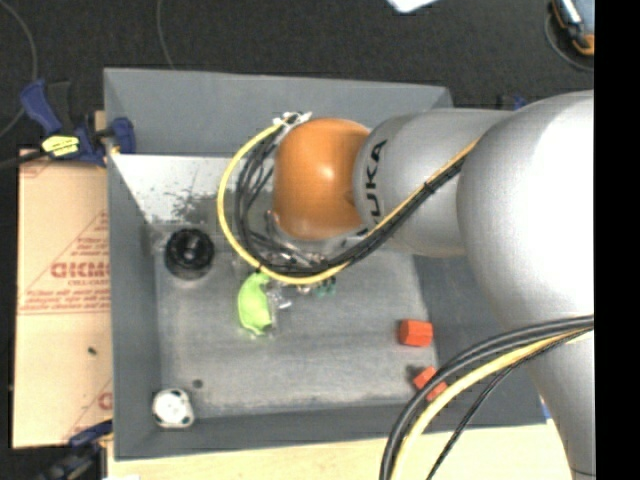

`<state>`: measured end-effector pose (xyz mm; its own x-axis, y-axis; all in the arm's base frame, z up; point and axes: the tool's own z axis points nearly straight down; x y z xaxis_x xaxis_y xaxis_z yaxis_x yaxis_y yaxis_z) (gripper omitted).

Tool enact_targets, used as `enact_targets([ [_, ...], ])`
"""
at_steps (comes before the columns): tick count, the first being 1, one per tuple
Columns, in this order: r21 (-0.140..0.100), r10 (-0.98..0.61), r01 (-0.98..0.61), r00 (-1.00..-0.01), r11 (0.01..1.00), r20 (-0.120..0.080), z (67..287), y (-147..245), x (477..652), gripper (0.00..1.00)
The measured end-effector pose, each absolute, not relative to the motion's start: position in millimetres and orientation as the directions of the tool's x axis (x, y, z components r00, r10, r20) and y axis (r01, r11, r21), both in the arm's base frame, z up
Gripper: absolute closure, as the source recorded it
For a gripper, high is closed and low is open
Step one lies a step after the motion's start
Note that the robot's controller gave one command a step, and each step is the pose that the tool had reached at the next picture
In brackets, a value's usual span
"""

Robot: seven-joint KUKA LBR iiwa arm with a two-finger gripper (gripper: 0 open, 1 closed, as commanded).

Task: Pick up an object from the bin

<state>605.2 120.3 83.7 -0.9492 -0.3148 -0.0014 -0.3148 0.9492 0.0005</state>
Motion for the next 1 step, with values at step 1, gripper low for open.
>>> enact_targets([
  [1,-0.002,-0.516,-0.516,-0.857,0.857,-0.009,72.0,122.5,607.0,0.00],
])
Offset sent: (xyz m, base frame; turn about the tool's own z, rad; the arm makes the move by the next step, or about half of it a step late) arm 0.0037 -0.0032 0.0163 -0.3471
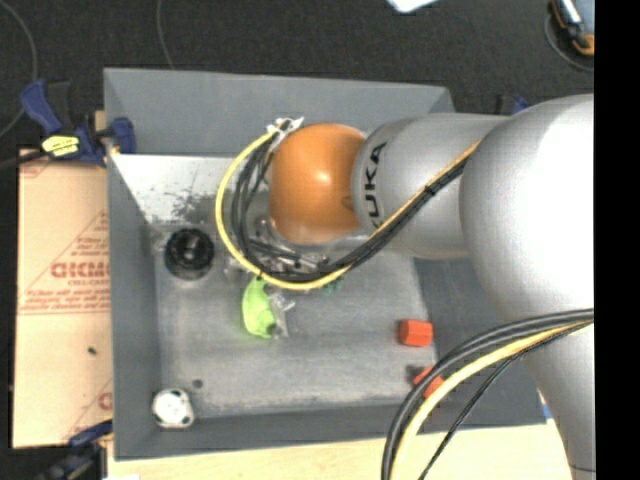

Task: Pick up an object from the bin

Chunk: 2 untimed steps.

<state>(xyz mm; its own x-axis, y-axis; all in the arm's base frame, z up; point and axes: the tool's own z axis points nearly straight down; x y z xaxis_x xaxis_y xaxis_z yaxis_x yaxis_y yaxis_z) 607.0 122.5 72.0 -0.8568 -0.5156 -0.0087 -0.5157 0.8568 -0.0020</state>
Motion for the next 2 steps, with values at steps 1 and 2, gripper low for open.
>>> enact_targets([
  [1,-0.002,-0.616,-0.616,-0.788,0.788,-0.008,101.7,116.6,610.9,0.00],
  [2,-0.001,-0.516,-0.516,-0.857,0.857,-0.011,72.5,121.7,607.9,0.00],
])
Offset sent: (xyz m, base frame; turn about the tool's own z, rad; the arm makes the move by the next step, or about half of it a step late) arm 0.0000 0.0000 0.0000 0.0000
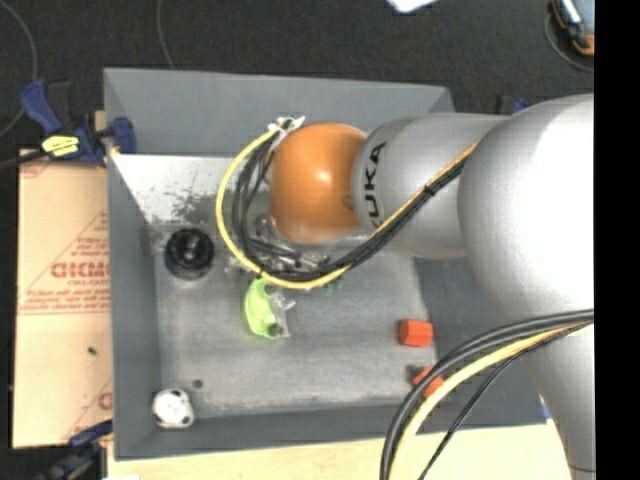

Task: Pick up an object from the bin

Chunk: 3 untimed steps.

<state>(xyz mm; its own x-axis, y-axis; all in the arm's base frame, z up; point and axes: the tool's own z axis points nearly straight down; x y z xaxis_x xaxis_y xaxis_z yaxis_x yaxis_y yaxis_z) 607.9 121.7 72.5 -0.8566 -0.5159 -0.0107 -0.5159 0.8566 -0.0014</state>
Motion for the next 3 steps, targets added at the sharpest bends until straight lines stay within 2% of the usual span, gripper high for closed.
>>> enact_targets([
  [1,-0.010,-0.903,-0.903,-0.429,0.429,-0.012,75.2,128.6,624.5,1.00],
  [3,-0.010,-0.902,-0.902,-0.431,0.431,-0.013,77.1,128.4,624.4,1.00],
])
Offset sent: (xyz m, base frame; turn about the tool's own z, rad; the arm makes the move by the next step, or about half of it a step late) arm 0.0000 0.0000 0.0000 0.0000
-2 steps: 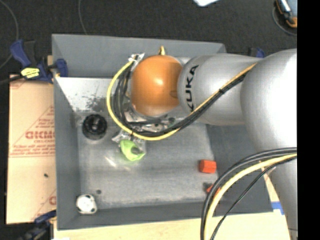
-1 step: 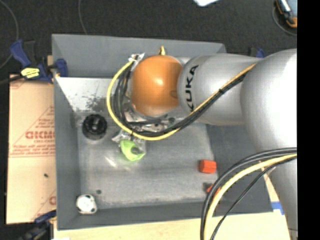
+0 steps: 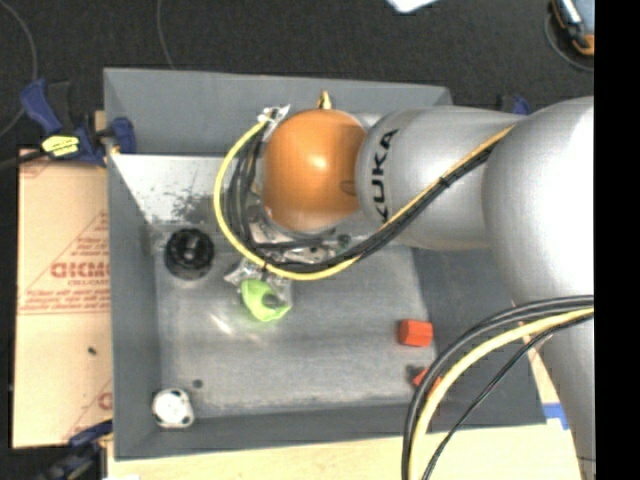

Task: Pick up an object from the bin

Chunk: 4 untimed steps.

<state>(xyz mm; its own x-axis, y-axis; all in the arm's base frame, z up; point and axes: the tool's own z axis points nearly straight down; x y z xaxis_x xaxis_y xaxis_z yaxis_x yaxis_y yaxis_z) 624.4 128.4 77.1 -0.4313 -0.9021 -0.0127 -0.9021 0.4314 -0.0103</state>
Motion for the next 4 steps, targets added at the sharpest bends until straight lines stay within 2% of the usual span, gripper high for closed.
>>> enact_targets([
  [1,-0.008,-0.902,-0.902,-0.432,0.432,-0.011,85.1,127.9,623.5,1.00],
  [2,-0.010,-0.901,-0.901,-0.433,0.433,-0.012,104.1,127.5,623.7,1.00],
  [4,-0.014,-0.900,-0.900,-0.435,0.435,-0.016,128.2,127.9,625.0,1.00],
])
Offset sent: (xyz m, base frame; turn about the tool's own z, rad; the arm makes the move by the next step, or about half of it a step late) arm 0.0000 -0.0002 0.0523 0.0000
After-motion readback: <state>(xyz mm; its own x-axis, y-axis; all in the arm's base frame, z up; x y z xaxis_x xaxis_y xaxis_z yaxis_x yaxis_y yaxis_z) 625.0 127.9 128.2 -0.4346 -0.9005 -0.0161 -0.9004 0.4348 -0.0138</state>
